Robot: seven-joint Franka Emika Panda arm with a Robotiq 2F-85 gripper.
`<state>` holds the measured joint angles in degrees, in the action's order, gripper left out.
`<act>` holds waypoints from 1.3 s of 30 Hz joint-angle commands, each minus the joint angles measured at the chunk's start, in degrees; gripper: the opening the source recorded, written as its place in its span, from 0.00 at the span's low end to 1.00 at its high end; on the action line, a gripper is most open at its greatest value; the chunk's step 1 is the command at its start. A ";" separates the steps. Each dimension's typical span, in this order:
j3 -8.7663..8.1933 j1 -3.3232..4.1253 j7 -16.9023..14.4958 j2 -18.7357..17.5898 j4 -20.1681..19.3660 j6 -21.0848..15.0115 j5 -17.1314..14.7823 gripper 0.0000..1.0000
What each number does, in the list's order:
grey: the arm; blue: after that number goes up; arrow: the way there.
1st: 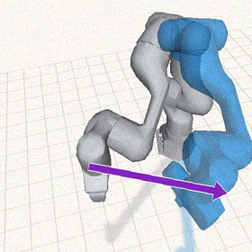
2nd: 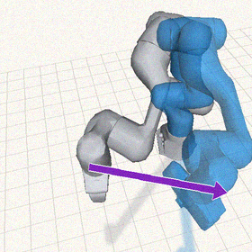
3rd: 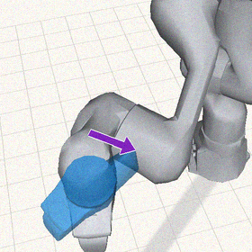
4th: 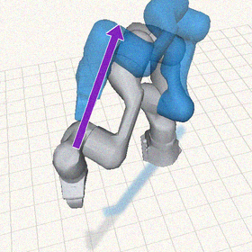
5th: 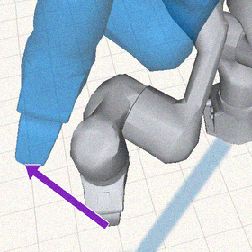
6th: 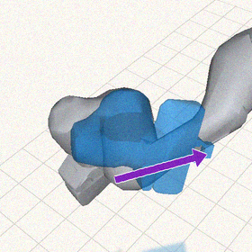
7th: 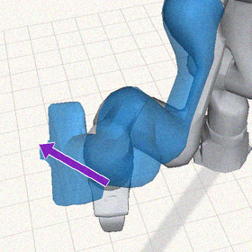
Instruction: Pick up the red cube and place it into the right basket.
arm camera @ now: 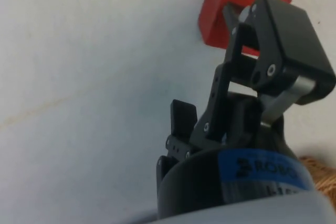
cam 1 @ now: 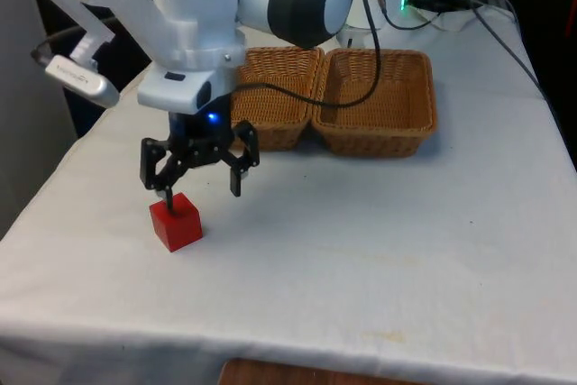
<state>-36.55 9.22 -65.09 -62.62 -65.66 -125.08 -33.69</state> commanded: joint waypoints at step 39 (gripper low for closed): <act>-2.06 -2.29 -9.57 -4.01 4.98 1.15 -3.04 1.00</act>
<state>-38.90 7.68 -75.23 -65.49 -63.20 -124.79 -36.90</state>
